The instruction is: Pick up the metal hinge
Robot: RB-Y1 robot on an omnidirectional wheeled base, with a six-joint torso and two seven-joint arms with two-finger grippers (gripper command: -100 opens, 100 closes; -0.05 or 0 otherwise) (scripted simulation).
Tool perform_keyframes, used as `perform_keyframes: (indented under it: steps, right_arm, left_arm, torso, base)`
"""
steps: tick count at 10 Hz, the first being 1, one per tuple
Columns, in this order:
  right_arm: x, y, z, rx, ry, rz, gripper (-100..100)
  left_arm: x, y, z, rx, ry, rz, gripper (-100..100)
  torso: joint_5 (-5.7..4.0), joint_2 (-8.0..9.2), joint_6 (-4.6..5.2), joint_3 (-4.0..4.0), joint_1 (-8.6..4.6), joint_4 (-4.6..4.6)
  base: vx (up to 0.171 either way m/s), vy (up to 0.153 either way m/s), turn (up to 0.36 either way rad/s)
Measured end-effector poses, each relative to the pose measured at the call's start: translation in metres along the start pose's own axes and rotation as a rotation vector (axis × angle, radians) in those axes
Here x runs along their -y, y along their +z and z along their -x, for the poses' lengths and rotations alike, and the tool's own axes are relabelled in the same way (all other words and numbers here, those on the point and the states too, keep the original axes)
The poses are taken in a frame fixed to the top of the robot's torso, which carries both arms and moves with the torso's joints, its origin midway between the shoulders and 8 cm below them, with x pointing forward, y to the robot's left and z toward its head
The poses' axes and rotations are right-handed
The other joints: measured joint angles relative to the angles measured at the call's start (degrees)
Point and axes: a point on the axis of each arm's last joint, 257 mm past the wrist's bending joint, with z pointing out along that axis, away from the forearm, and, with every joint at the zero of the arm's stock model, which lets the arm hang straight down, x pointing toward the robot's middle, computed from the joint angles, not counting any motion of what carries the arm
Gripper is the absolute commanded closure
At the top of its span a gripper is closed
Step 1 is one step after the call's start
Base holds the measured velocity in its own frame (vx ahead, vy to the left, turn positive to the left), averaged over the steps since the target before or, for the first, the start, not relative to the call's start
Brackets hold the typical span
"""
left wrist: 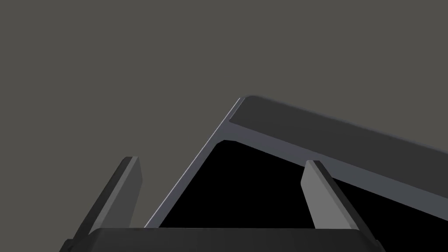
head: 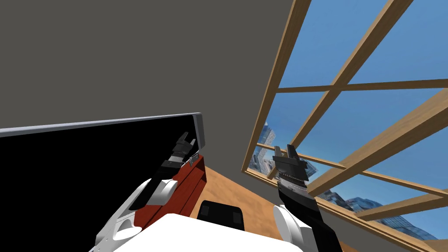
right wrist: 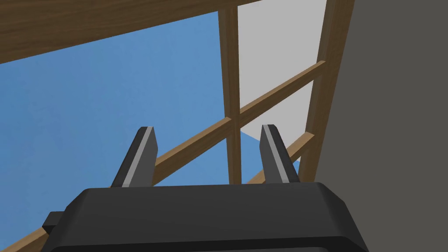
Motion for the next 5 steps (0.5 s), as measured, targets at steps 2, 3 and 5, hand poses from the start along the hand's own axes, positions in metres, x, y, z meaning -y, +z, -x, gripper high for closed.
perform_keyframes:
  steps: [2, 3, 5]
  right_arm:
    - [0.0, 0.0, 0.0, 0.0, 0.0, 0.0, 0]
    - [0.0, 0.0, 0.0, 0.0, 0.0, 0.0, 0]
    - [0.0, 0.0, 0.0, 0.0, 0.0, 0.0, 0]
  left_arm:
    - [-0.014, 0.001, 0.011, 0.022, -0.057, 0.05, -100]
    - [-0.02, 0.0, 0.014, 0.035, -0.086, 0.075, -100]
    - [-0.033, 0.002, 0.023, 0.06, -0.132, 0.119, -100]
  torso:
    - [-0.01, 0.0, 0.02, 0.0, 0.0, 0.0]
    - [0.0, 0.02, 0.01, 0.01, 0.02, 0.0]
    - [0.01, -0.01, 0.0, 0.0, 0.06, 0.0]
  base:
    - [0.031, -0.034, 0.05]
    - [0.027, -0.024, 0.052]
    - [0.047, -0.034, 0.116]
